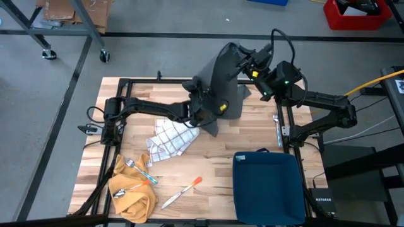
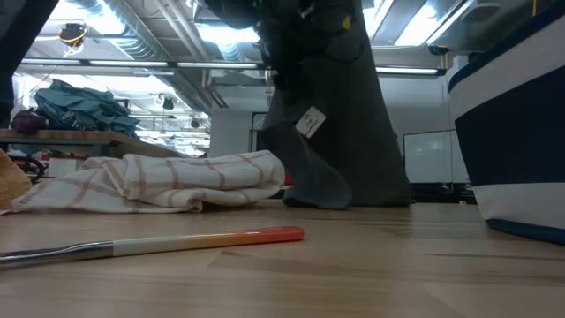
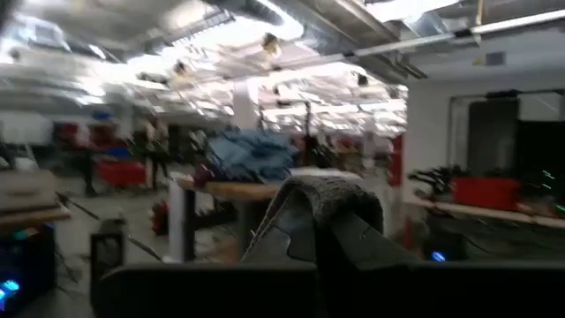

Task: Fold towel
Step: Fold the grey towel

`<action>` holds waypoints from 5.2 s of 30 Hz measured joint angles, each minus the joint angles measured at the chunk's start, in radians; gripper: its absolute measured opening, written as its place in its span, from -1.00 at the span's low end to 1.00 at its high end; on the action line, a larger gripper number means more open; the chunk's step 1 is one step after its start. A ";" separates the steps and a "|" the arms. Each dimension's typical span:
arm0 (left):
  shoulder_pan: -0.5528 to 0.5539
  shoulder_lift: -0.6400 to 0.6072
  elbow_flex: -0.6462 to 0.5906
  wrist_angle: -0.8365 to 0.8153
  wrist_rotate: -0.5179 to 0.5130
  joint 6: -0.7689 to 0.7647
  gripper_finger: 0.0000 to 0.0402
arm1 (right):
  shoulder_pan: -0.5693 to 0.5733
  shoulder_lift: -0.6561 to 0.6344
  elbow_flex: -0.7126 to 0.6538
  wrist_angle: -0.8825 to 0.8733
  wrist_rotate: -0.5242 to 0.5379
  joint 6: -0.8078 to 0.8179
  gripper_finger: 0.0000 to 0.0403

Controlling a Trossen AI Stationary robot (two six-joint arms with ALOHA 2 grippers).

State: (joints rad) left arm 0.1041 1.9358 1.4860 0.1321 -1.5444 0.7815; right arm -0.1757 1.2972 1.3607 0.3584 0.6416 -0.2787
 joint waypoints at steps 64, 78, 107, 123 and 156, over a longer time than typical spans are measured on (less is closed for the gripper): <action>-0.086 -0.100 0.000 0.037 0.645 -1.165 -0.17 | -0.001 0.001 0.000 0.047 0.046 -0.055 -1.00; -0.083 -0.100 0.000 -0.084 0.565 -1.114 -0.52 | -0.001 0.001 0.000 0.059 0.046 -0.060 -1.00; -0.270 -0.188 0.000 -0.228 -0.027 -0.434 -0.99 | 0.000 0.001 0.000 -0.051 0.114 -0.174 -1.00; -0.042 -0.458 0.000 -0.179 0.222 -0.163 -1.00 | 0.000 -0.065 0.000 0.009 0.039 -0.172 -1.00; 0.261 -0.526 0.031 0.512 0.863 -0.035 -1.00 | -0.002 -0.169 0.218 0.110 -0.092 -0.308 -1.00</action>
State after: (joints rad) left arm 0.3653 1.4097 1.5174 0.6444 -0.6812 0.7464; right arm -0.1772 1.1282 1.5783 0.4688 0.5498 -0.5871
